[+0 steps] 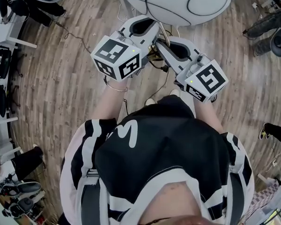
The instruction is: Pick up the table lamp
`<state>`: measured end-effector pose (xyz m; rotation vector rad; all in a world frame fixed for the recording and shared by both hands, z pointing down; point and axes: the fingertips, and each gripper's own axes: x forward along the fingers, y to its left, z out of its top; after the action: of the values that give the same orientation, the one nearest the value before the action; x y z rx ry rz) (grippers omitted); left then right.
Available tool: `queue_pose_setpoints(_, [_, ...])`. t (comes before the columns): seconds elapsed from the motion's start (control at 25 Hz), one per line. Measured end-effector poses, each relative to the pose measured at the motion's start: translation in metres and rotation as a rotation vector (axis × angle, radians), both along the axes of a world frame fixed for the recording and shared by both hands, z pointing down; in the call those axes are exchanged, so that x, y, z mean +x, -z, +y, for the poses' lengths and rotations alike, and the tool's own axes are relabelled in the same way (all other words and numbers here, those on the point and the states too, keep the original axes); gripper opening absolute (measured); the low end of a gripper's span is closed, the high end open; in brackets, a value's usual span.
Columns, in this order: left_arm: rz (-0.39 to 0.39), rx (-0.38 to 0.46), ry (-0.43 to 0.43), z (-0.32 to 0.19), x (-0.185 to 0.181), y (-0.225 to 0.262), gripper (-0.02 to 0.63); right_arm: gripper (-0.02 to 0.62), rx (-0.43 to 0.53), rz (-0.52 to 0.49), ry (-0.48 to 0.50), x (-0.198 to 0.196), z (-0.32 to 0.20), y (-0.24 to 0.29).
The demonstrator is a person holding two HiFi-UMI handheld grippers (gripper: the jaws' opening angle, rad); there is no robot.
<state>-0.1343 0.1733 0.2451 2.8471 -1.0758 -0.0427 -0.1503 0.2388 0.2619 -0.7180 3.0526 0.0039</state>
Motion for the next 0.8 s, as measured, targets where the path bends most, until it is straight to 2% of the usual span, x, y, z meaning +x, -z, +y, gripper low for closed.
queue_pose_setpoints(0.8, [0.004, -0.006, -0.014, 0.011, -0.008, 0.006, 0.018, 0.017, -0.002, 0.008, -0.011, -0.009, 0.011, 0.006])
